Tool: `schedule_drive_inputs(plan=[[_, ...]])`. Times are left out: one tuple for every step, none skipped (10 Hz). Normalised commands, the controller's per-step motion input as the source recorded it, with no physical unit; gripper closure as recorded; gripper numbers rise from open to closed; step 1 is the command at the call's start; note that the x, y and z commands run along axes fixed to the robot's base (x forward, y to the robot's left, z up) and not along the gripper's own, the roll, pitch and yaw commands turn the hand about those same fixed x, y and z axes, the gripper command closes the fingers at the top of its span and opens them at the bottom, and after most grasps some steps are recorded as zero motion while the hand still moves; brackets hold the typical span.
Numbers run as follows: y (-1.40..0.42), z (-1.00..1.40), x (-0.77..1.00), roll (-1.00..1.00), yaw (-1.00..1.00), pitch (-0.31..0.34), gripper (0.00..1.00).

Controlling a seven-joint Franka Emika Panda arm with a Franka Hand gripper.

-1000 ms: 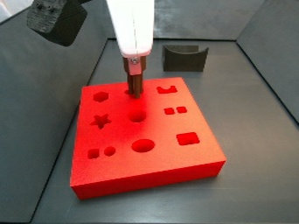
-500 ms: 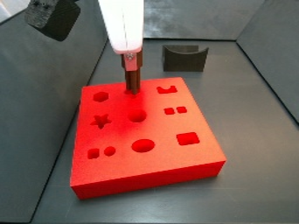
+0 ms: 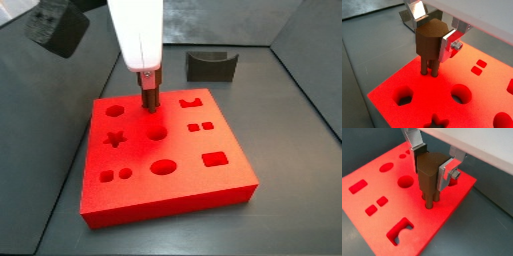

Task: Pick up the 3 prong object. Move up. Move to above the board. Insert the 3 prong object.
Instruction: Insert the 3 prong object.

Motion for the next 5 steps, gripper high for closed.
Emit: schedule_drive_inputs(plan=[[0.00, -0.47, 0.00, 0.07, 0.01, -0.091, 1.00], [0.00, -0.62, 0.00, 0.15, 0.00, -0.126, 1.00], [0.00, -0.65, 0.00, 0.16, 0.01, -0.130, 1.00], [0.00, -0.19, -0.07, 0.00, 0.00, -0.051, 1.00], [0.00, 0.00, 0.00, 0.00, 0.00, 0.000, 1.00]])
